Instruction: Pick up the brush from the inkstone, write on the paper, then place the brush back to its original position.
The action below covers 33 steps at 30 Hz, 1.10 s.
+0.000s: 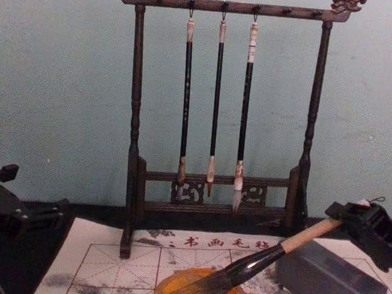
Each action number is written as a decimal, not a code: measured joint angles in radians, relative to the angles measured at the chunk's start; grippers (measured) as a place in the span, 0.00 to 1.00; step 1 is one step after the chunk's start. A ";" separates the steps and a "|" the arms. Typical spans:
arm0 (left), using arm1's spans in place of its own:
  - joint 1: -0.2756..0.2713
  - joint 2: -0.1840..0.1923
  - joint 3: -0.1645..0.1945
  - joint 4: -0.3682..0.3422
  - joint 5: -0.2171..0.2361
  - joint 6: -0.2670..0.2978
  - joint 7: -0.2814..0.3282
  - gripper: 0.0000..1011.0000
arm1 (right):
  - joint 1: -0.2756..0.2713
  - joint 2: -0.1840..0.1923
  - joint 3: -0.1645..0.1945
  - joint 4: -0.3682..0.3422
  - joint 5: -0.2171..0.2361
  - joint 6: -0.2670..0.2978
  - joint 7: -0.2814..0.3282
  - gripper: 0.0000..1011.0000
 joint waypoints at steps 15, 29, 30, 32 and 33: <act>0.000 0.000 0.000 0.000 0.000 0.000 0.000 0.99 | 0.000 0.000 0.000 0.000 0.000 0.000 0.000 0.19; 0.000 0.000 0.000 0.000 0.000 0.000 0.000 0.99 | 0.001 0.006 -0.005 -0.002 0.016 0.010 -0.001 0.19; 0.000 0.000 0.000 0.000 0.000 0.000 0.000 0.99 | 0.002 0.009 -0.005 -0.005 0.028 0.019 -0.003 0.19; 0.000 0.000 0.000 0.000 0.000 0.000 0.000 0.99 | 0.002 0.010 -0.005 -0.007 0.034 0.024 -0.004 0.19; 0.000 0.000 0.000 0.000 0.000 0.000 0.000 0.99 | 0.002 0.013 -0.005 -0.012 0.047 0.033 -0.006 0.19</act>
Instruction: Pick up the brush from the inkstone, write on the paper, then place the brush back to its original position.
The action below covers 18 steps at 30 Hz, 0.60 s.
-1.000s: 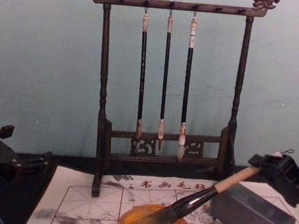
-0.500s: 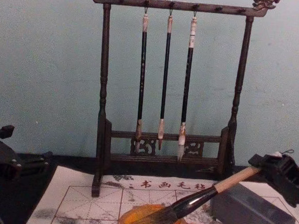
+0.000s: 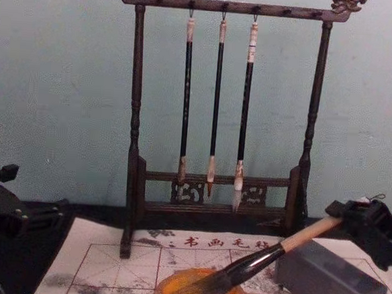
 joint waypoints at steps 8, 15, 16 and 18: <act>0.000 0.000 0.000 0.000 0.000 0.000 0.000 0.99 | -0.002 0.011 0.007 -0.021 0.063 0.032 -0.008 0.19; 0.000 0.000 0.000 0.000 0.000 0.000 0.000 0.99 | -0.003 0.021 0.009 -0.036 0.107 0.040 -0.009 0.19; 0.000 0.000 0.000 0.000 0.000 0.000 0.000 0.99 | -0.004 0.023 0.009 -0.038 0.110 0.040 -0.009 0.19; 0.000 0.000 0.000 0.000 0.000 0.000 0.000 0.99 | -0.006 0.029 0.007 -0.045 0.117 0.039 -0.007 0.19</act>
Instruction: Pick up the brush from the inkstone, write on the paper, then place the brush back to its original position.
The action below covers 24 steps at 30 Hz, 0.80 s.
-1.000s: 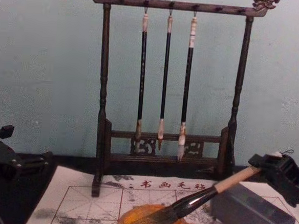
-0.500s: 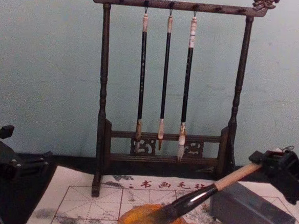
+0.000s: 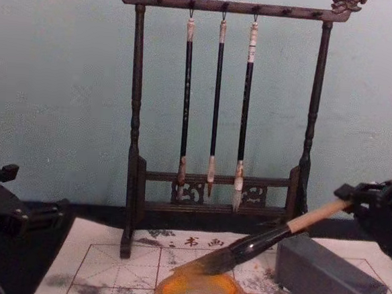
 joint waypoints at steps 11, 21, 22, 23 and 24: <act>0.000 0.000 0.000 0.000 0.000 0.000 0.000 0.99 | -0.021 0.052 -0.014 -0.057 0.014 -0.016 0.043 0.19; 0.000 0.000 0.000 0.000 0.000 0.000 0.000 0.99 | -0.055 0.133 -0.028 -0.128 0.036 -0.006 0.104 0.19; 0.000 0.000 0.000 0.000 0.000 0.000 0.000 0.99 | -0.058 0.140 -0.029 -0.133 0.037 -0.004 0.109 0.19; 0.000 0.000 0.000 0.000 0.000 0.000 0.000 0.99 | -0.061 0.148 -0.030 -0.138 0.039 -0.003 0.114 0.19; 0.000 0.000 0.000 0.000 0.000 0.000 0.000 0.99 | -0.064 0.156 -0.031 -0.144 0.040 -0.001 0.118 0.19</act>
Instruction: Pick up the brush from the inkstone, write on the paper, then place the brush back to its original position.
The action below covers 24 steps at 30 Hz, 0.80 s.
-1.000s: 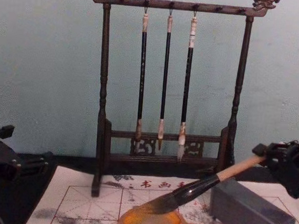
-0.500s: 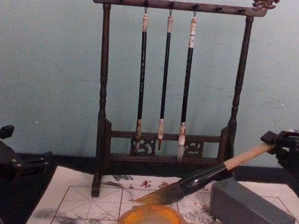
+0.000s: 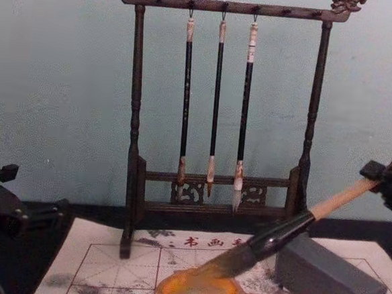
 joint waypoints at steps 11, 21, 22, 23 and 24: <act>0.000 0.000 0.000 0.000 0.000 0.000 0.000 0.99 | -0.030 0.108 -0.033 -0.045 -0.002 0.023 0.077 0.19; 0.000 0.000 0.000 0.000 0.000 0.000 0.000 0.99 | -0.050 0.178 -0.060 -0.073 -0.010 0.030 0.137 0.19; 0.000 0.000 0.000 0.000 0.000 0.000 0.000 0.99 | -0.051 0.183 -0.062 -0.074 -0.012 0.029 0.141 0.19; 0.000 0.000 0.000 0.000 0.000 0.000 0.000 0.99 | -0.052 0.192 -0.068 -0.078 -0.016 0.029 0.148 0.19; 0.000 0.000 0.000 0.000 0.000 0.000 0.000 0.99 | -0.052 0.192 -0.068 -0.078 -0.016 0.029 0.148 0.19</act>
